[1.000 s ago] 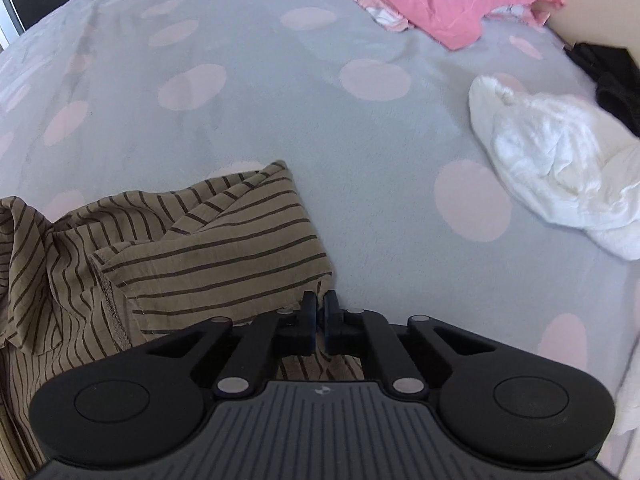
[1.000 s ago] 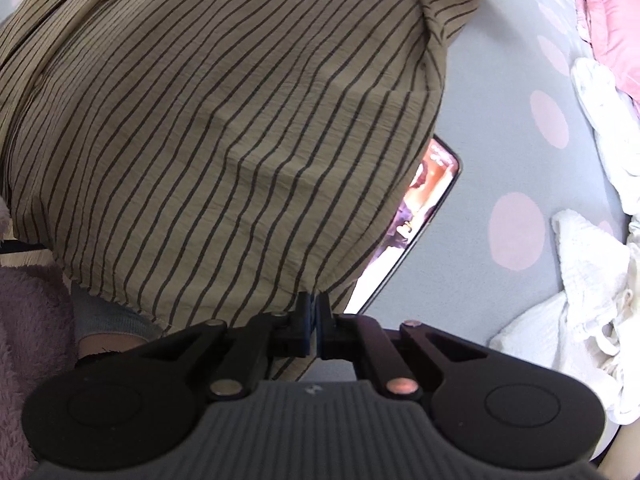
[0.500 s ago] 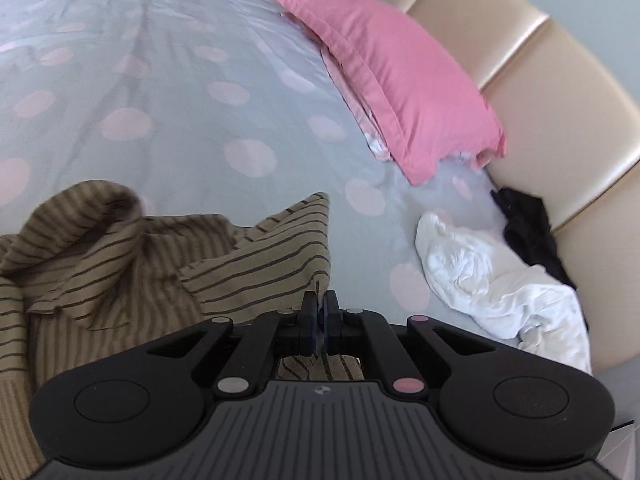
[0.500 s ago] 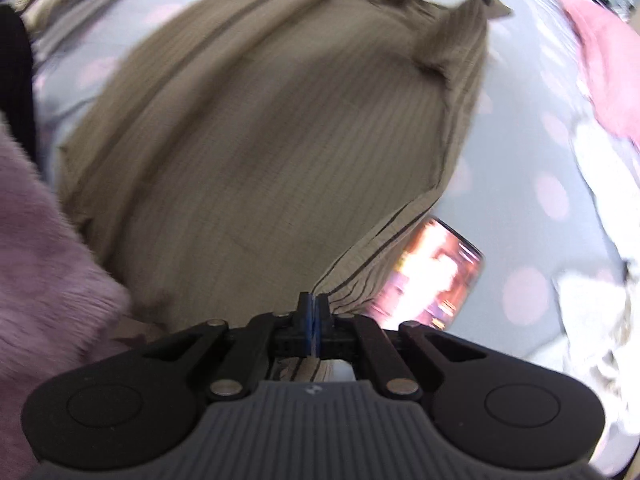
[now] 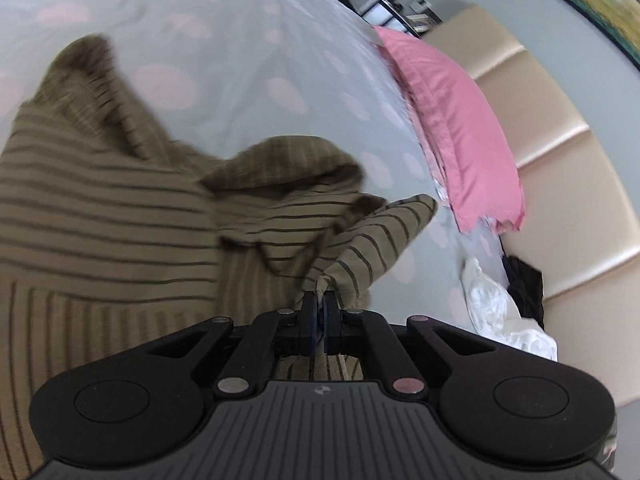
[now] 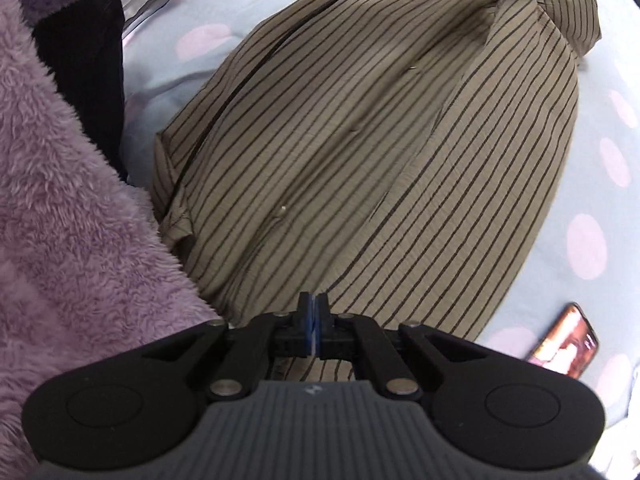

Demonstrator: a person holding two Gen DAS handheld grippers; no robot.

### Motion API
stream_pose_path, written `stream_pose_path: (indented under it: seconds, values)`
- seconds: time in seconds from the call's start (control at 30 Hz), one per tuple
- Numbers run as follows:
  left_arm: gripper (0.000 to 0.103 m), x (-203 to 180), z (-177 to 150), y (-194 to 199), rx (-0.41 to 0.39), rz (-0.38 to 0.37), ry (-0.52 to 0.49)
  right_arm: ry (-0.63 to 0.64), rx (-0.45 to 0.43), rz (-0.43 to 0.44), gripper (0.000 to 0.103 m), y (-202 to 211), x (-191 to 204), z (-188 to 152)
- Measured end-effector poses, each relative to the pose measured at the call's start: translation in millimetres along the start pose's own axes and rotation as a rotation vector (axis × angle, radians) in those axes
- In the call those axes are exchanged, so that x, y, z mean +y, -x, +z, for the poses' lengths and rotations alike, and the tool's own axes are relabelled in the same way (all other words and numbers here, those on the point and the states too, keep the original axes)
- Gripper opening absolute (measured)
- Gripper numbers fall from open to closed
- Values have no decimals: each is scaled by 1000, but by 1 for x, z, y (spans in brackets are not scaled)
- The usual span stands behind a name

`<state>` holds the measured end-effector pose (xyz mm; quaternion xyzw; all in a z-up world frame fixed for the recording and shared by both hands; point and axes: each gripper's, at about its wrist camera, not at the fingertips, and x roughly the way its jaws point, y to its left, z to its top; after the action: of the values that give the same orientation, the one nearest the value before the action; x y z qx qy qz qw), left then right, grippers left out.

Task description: Fold clothes

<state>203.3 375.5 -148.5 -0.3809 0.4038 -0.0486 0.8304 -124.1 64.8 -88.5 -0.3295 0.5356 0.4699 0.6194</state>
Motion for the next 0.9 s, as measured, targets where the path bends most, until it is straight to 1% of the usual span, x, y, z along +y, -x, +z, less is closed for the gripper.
stream_pose_path:
  seconds: [0.03, 0.13, 0.23, 0.27, 0.3, 0.33, 0.37, 0.4, 0.47, 0.53, 0.57, 0.6, 0.63, 0.67, 0.77, 0.83, 0.9]
  values:
    - [1, 10, -1, 1, -5, -5, 26, 1, 7, 8, 1, -2, 1, 2]
    - [1, 29, -3, -5, 17, 57, 52, -13, 17, 25, 2, -6, -6, 2]
    - [2, 33, -5, -11, 28, 77, 51, -28, 28, 42, 2, -10, -14, 3]
    - [5, 31, -4, -12, 24, 74, 43, -32, 31, 48, 2, -12, -16, 3]
    - [15, 29, -4, -12, 21, 72, 34, -38, 33, 50, 2, -12, -17, 3]
    - [19, 25, -2, -12, 13, 75, 14, -46, 36, 50, 2, -25, -14, 9]
    - [28, 19, 0, -10, -2, 82, -6, -51, 37, 50, 2, -26, -14, 8]
    - [40, 13, 3, -10, -20, 87, -24, -57, 38, 51, 2, -25, -15, 7]
    - [47, 2, 9, -9, -55, 97, -58, -68, 33, 56, 2, -20, -17, 4]
    - [46, -6, 15, -14, -58, 122, -79, -77, 24, 59, 2, -13, -18, -1]
    - [39, -9, 18, -18, -55, 132, -88, -83, 19, 61, 2, -13, -18, -1]
    - [16, -12, 21, -22, -44, 134, -101, -90, 14, 62, 2, -13, -18, -2]
    - [4, -15, 23, -27, -32, 136, -114, -94, 9, 65, 2, -13, -18, -2]
    - [0, -16, 23, -29, -30, 147, -111, -97, 4, 67, 2, -13, -17, -3]
    - [0, -21, 25, -34, -64, 159, -105, -91, -6, 76, 1, -10, -11, -7]
    - [0, -22, 26, -36, -84, 200, -83, -86, -22, 89, 1, -9, -7, -7]
    - [0, -21, 27, -35, -83, 248, -64, -74, -31, 95, 0, -9, -2, -6]
